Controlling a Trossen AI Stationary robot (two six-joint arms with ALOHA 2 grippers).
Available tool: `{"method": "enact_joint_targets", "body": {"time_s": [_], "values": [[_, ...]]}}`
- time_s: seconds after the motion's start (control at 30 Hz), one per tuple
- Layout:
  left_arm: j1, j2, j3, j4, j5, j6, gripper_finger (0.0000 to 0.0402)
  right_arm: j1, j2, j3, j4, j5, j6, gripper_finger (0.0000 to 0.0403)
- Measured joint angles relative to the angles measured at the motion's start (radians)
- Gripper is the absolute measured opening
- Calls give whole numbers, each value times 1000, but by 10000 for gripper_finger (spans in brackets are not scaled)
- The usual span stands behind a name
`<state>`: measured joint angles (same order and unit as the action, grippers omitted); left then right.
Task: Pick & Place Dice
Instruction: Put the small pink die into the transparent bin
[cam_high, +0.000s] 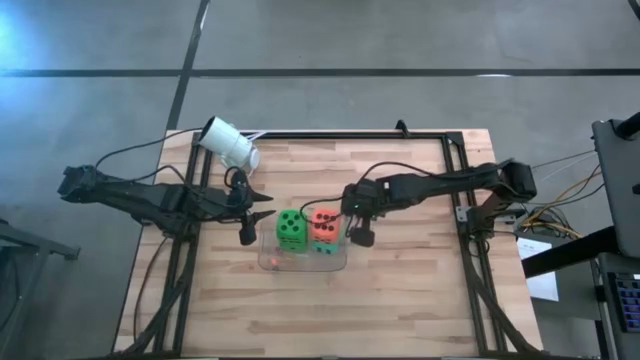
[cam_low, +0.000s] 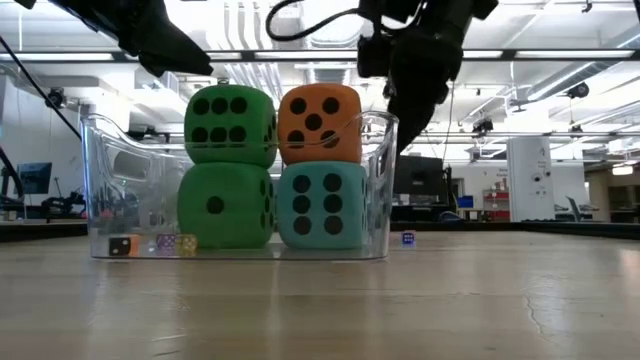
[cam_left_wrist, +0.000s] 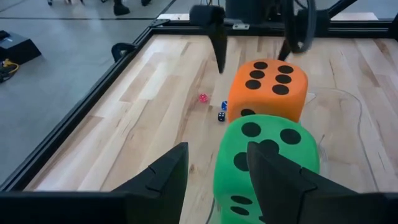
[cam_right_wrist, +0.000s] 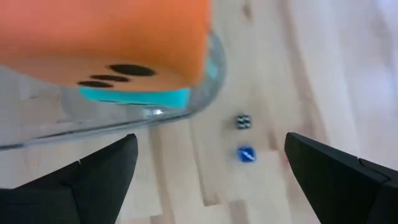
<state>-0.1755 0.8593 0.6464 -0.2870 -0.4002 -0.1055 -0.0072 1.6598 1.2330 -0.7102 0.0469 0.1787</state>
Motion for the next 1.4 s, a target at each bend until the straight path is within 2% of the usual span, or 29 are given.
{"method": "enact_joint_targets", "body": {"time_s": [0.13,0.5,0.73,1.07,1.4], "values": [[0,0,0,-2,0,0,170,-20,-29,-9,-46,60,48,400],[0,0,0,-3,0,0,170,-154,-24,-56,-68,58,211,400],[0,0,0,-2,0,0,170,-224,-22,-113,-46,57,216,400],[0,0,0,-2,0,0,170,-238,-11,-193,78,57,214,400],[0,0,0,1,0,0,171,-243,93,-184,124,57,176,400]]}}
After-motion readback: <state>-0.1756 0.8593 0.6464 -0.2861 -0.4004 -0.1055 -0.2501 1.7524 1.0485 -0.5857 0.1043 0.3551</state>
